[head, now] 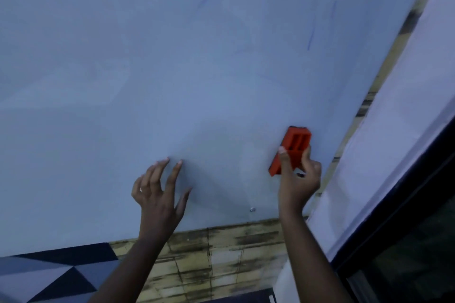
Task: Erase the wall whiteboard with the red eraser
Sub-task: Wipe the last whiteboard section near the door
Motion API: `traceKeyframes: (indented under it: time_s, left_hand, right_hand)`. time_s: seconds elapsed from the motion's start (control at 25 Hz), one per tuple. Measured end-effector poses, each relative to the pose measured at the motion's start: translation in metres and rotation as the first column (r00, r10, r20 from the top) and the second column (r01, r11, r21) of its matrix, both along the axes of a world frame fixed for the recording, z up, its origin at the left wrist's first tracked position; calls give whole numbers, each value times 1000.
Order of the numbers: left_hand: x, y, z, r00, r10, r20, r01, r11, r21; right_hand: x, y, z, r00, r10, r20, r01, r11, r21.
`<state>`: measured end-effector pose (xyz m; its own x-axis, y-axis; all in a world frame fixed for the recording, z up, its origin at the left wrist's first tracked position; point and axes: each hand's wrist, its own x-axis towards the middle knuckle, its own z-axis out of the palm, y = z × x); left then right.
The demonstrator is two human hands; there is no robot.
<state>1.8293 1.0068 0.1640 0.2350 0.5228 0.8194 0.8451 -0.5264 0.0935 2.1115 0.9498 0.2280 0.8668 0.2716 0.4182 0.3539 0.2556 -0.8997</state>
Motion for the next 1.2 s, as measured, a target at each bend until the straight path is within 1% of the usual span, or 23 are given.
traceKeyframes:
  time_s: [0.04,0.08,0.12,0.16,0.24,0.28,0.32,0.4,0.44,0.48,0.52,0.6,0.68,0.76,0.88,1.0,1.08,1.12,1.2]
  left_hand:
    - [-1,4,18,999,14,38,-15,1000,27]
    - [-3,8,38,997,34,73,-39,997,62]
    - [-5,12,59,993,52,109,-64,993,103]
    - [-8,16,82,988,63,142,-84,985,148]
    - [-14,21,121,979,61,195,-104,971,216]
    - [-16,24,138,975,56,214,-108,964,243]
    - [-17,26,152,973,53,226,-114,957,266]
    - [-19,33,174,974,56,221,-126,941,315]
    - [-21,39,181,977,59,206,-129,930,343]
    - [-24,44,185,980,66,189,-132,922,365]
    - [-27,51,188,982,76,172,-137,915,380]
    - [-33,62,184,985,114,128,-156,905,396]
    - [-35,70,177,984,159,82,-178,890,420]
    - [-35,74,172,982,177,65,-187,877,444]
    - [-33,75,170,982,175,72,-189,872,452]
    - [-32,75,168,982,170,82,-189,870,456]
    - [-31,75,168,982,167,85,-188,866,463]
    - [-31,76,168,983,165,85,-185,865,466]
    - [-30,76,168,984,158,85,-180,866,467]
  right_hand:
    - [6,0,9,998,7,-68,-5,1000,20]
    - [7,0,15,997,10,-79,-9,1000,18]
    - [5,1,21,999,9,-43,-8,1000,19]
    - [0,2,27,999,15,32,-15,1000,19]
    - [-23,6,38,968,54,243,-51,998,-22]
    - [-39,9,43,927,77,366,-60,996,-59]
    - [-58,13,47,862,110,495,-70,993,-99]
    - [-92,18,56,677,181,713,-74,981,-178]
    - [-104,21,61,600,198,775,-68,978,-198]
    - [-111,24,68,556,203,806,-66,978,-200]
    - [-113,27,77,537,193,821,-67,980,-187]
    - [-108,30,96,534,145,833,-62,989,-133]
    - [-91,29,111,568,71,820,-43,997,-56]
    - [-61,28,120,642,-19,767,4,1000,21]
    - [-8,26,130,762,-147,630,86,988,126]
    - [17,28,153,846,-180,503,91,976,197]
    - [10,32,168,855,-185,484,88,972,217]
    - [1,35,171,844,-188,502,87,972,218]
    - [-29,42,167,777,-153,611,44,981,190]
